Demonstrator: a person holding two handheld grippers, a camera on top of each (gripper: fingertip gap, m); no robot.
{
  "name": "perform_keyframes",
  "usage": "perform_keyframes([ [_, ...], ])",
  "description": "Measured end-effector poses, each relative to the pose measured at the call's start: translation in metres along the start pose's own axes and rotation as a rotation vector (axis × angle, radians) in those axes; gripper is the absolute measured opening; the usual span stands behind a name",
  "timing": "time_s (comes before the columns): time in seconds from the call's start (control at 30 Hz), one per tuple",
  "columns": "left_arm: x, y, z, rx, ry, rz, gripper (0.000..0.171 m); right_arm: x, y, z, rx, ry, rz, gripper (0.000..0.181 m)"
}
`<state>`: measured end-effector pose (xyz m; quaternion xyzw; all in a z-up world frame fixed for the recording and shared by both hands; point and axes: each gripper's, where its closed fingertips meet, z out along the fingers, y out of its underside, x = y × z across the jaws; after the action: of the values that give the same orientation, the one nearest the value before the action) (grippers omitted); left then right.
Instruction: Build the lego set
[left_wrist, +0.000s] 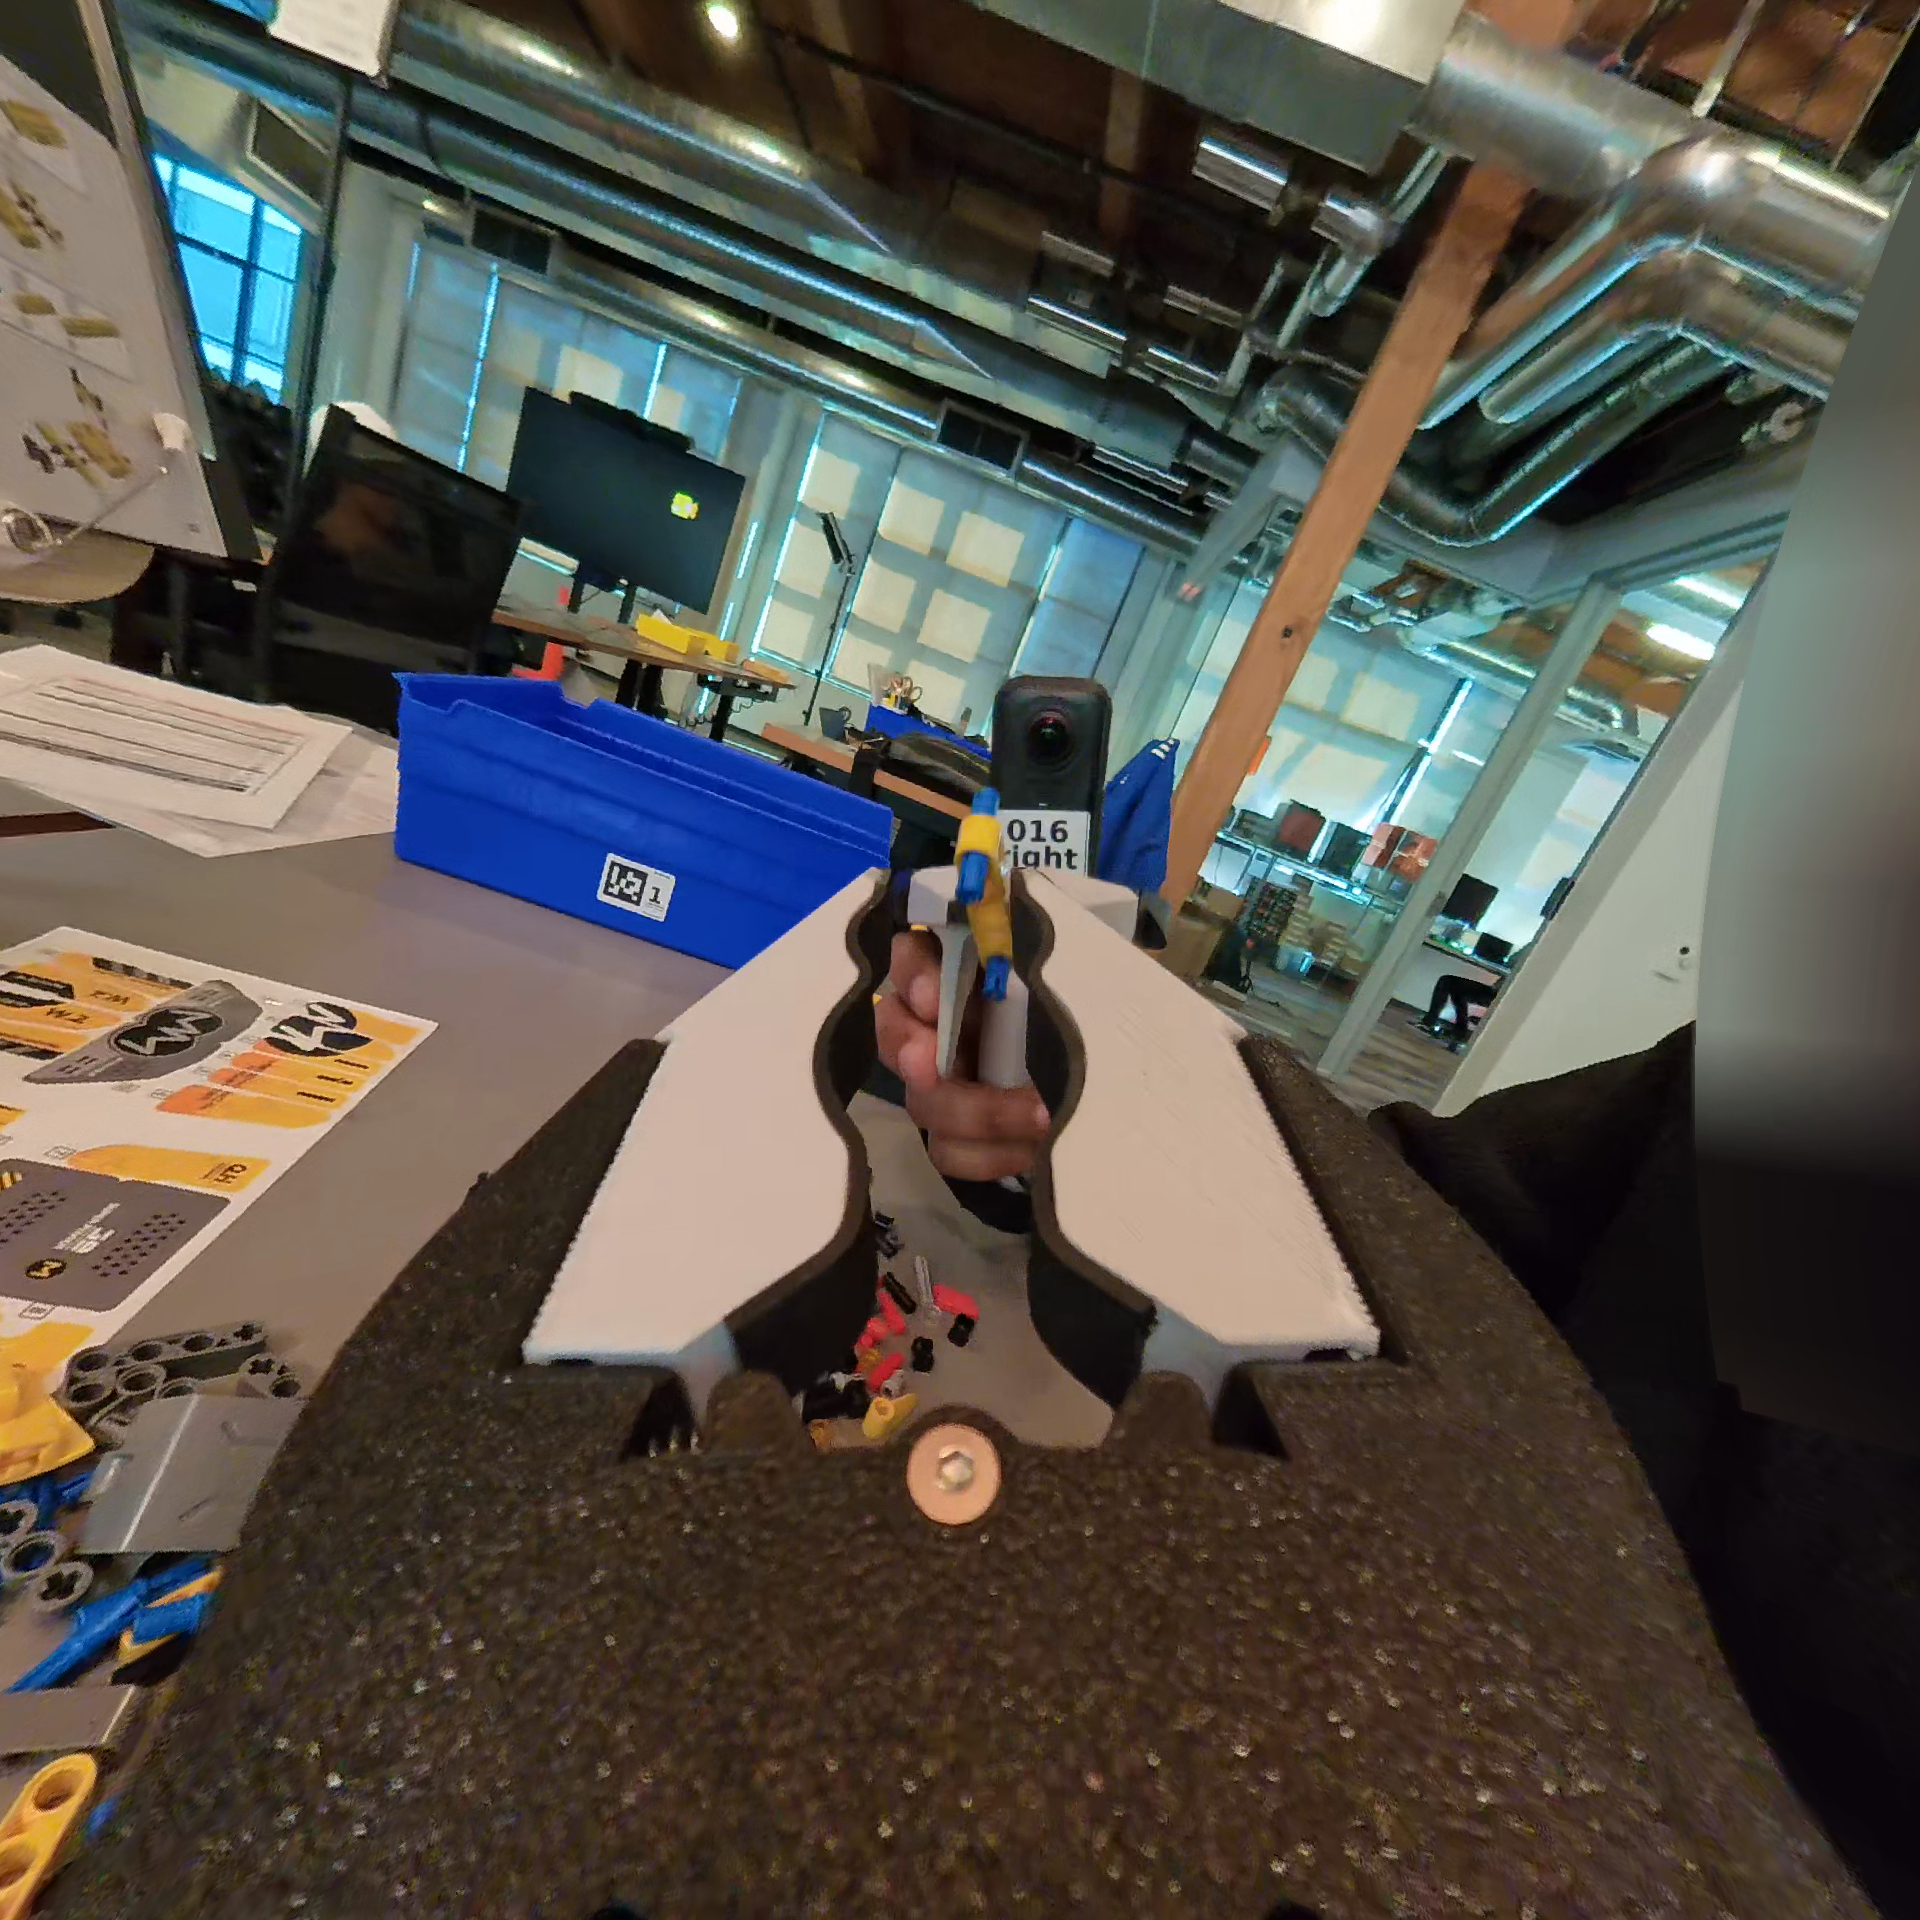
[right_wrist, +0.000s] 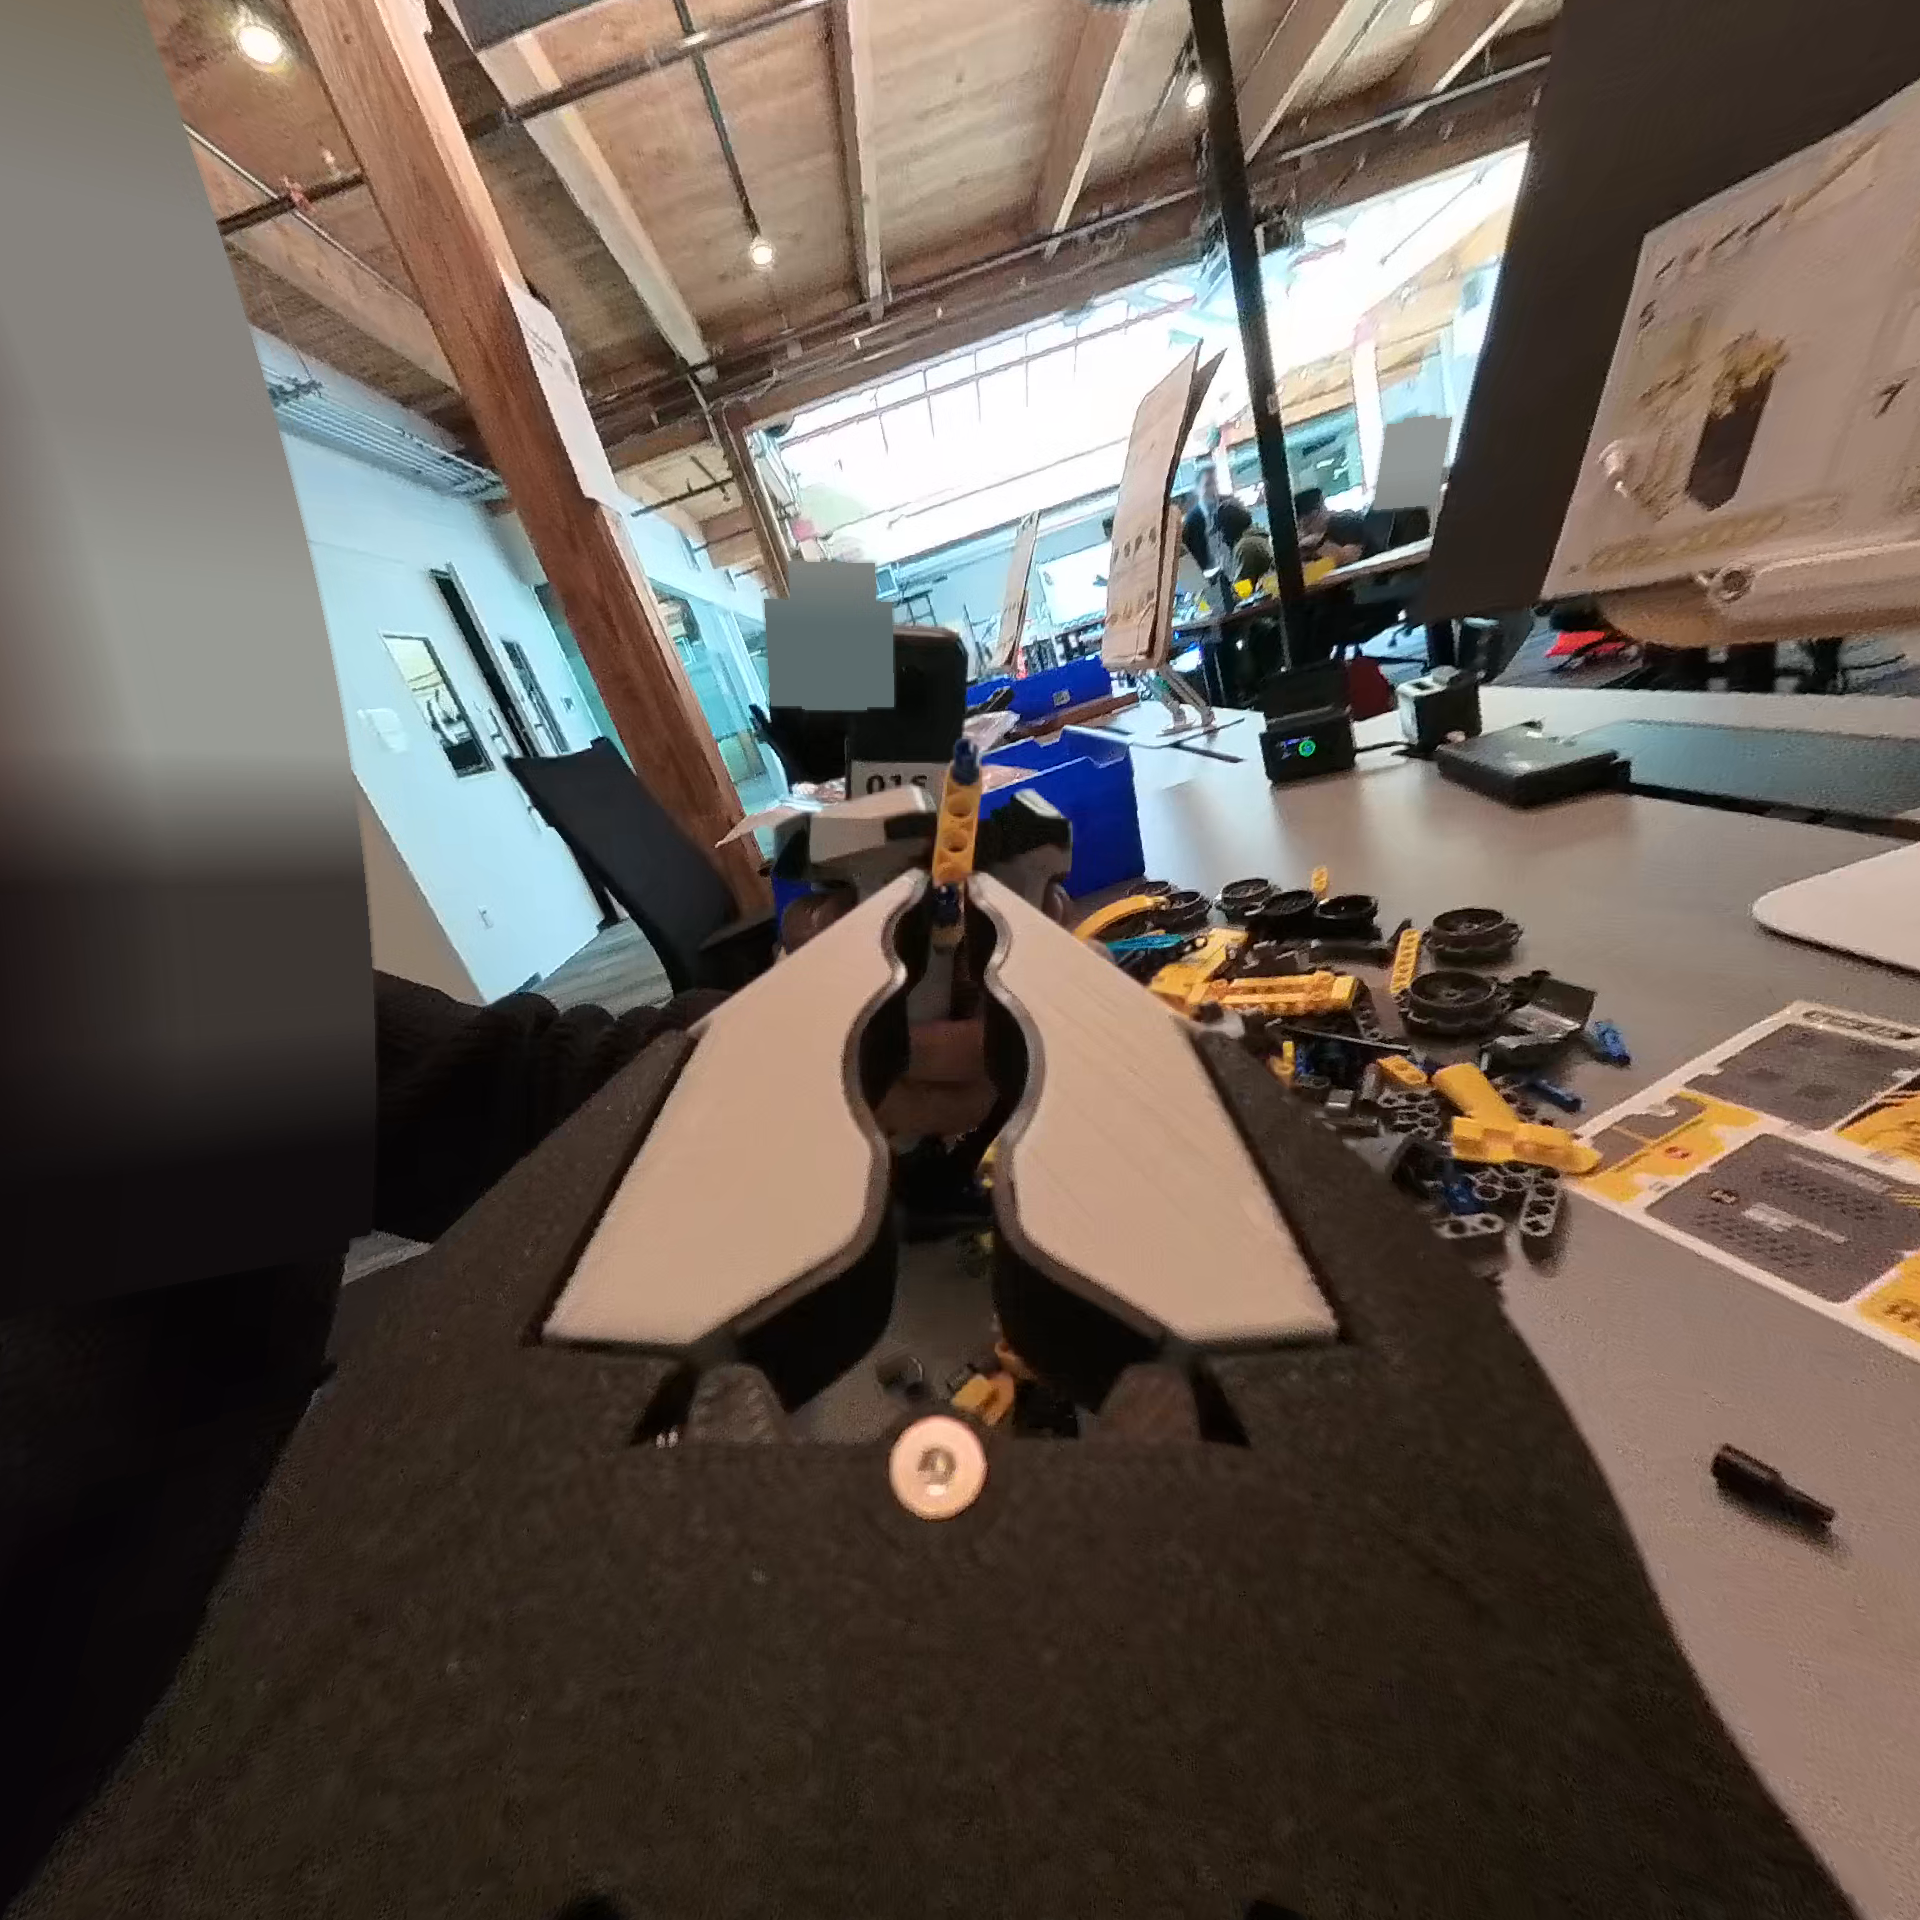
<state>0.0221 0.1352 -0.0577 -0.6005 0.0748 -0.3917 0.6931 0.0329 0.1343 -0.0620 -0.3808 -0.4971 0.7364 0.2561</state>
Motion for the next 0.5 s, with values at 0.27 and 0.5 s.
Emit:
perform_keyframes([
  [0.27,0.005,0.001,0.0,-0.033,0.006,0.067,0.007,0.004,0.008,0.001,-0.024,0.003,0.033,0.007],
  [0.5,0.012,0.03,0.001,-0.276,0.103,-0.023,0.007,-0.005,0.032,0.008,-0.133,-0.071,0.067,0.008],
])
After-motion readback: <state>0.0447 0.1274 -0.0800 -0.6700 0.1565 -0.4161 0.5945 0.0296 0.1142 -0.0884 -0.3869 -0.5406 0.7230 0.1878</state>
